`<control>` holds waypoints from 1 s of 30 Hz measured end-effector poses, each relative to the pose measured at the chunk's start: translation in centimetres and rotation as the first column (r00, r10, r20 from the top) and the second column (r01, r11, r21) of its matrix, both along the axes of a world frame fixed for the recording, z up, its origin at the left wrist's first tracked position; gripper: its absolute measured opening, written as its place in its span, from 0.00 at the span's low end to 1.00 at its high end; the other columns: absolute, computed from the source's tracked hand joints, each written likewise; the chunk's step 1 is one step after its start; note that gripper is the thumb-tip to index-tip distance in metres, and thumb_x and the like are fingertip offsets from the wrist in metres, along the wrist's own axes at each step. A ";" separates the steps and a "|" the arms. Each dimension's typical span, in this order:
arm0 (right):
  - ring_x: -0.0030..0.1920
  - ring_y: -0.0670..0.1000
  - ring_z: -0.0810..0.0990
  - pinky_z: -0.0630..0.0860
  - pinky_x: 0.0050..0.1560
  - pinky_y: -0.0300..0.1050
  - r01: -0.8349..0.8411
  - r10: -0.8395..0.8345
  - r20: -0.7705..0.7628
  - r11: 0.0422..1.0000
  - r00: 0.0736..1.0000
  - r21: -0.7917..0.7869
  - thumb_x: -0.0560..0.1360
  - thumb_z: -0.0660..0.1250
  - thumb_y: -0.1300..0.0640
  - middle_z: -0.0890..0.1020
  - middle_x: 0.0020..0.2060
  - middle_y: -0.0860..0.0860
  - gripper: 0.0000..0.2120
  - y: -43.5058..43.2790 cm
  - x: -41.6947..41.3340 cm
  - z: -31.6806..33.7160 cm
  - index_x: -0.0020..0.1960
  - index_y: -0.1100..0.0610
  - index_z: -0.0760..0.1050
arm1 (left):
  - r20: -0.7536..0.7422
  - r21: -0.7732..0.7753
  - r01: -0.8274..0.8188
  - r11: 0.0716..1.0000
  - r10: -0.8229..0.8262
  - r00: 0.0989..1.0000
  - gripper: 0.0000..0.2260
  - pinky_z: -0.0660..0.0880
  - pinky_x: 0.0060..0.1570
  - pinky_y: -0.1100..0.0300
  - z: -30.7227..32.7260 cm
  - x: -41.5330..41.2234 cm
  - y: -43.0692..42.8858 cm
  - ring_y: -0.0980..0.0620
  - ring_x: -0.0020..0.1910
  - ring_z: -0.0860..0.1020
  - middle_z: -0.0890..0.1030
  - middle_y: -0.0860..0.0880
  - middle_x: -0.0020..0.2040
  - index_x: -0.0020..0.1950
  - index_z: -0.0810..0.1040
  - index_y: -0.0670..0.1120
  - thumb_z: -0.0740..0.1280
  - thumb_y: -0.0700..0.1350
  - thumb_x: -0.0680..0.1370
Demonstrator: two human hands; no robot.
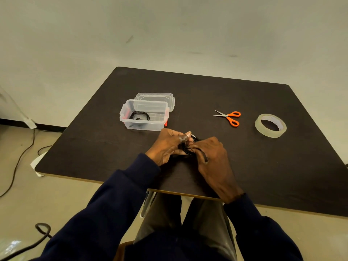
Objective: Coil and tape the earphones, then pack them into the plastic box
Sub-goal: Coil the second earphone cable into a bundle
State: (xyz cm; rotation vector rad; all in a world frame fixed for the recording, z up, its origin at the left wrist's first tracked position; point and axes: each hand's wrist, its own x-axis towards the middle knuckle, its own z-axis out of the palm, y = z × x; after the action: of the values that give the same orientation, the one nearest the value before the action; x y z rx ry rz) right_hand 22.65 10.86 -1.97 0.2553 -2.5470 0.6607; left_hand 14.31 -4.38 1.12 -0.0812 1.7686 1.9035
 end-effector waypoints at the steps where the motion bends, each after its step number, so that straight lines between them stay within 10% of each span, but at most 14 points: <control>1: 0.53 0.53 0.78 0.77 0.52 0.55 0.019 -0.019 0.028 1.000 0.999 0.000 0.75 0.73 0.63 0.86 0.51 0.53 0.12 -0.1 0.3 0.1 0.58 0.57 0.83 | 0.008 0.011 0.000 1.000 0.000 1.000 0.10 0.83 0.32 0.58 0.1 0.0 0.0 0.52 0.35 0.85 0.85 0.42 0.41 0.46 0.84 0.36 0.70 0.42 0.81; 8: 0.63 0.57 0.72 0.67 0.57 0.53 0.066 -0.087 0.105 0.980 0.991 0.189 0.72 0.76 0.44 0.82 0.57 0.50 0.22 -0.3 0.5 0.5 0.62 0.52 0.80 | 0.020 0.035 0.003 0.999 -0.004 1.000 0.11 0.86 0.42 0.52 0.2 -0.1 -0.2 0.47 0.39 0.87 0.86 0.40 0.41 0.47 0.84 0.35 0.70 0.43 0.82; 20: 0.53 0.59 0.78 0.81 0.45 0.57 0.067 -0.067 -0.004 0.994 0.998 0.089 0.69 0.77 0.67 0.82 0.51 0.56 0.17 -0.3 -0.4 -0.5 0.56 0.59 0.80 | 0.057 0.030 -0.071 0.997 0.069 0.996 0.11 0.84 0.36 0.58 0.0 -0.1 0.3 0.50 0.40 0.85 0.85 0.43 0.41 0.48 0.84 0.35 0.71 0.43 0.81; 30: 0.57 0.59 0.83 0.82 0.59 0.55 0.023 -0.021 -0.120 1.000 0.992 0.015 0.78 0.68 0.65 0.82 0.57 0.63 0.12 0.7 1.4 -1.4 0.60 0.66 0.80 | 0.074 0.046 -0.120 0.992 0.117 0.990 0.09 0.84 0.36 0.58 -0.5 -0.7 0.4 0.55 0.35 0.85 0.85 0.46 0.38 0.48 0.83 0.35 0.71 0.42 0.80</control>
State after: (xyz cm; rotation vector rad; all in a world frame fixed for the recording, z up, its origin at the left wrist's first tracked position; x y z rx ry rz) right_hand 24.07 11.56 -3.34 0.2637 -2.4374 0.5982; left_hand 13.56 -3.98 0.66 -0.2375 1.7019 2.0018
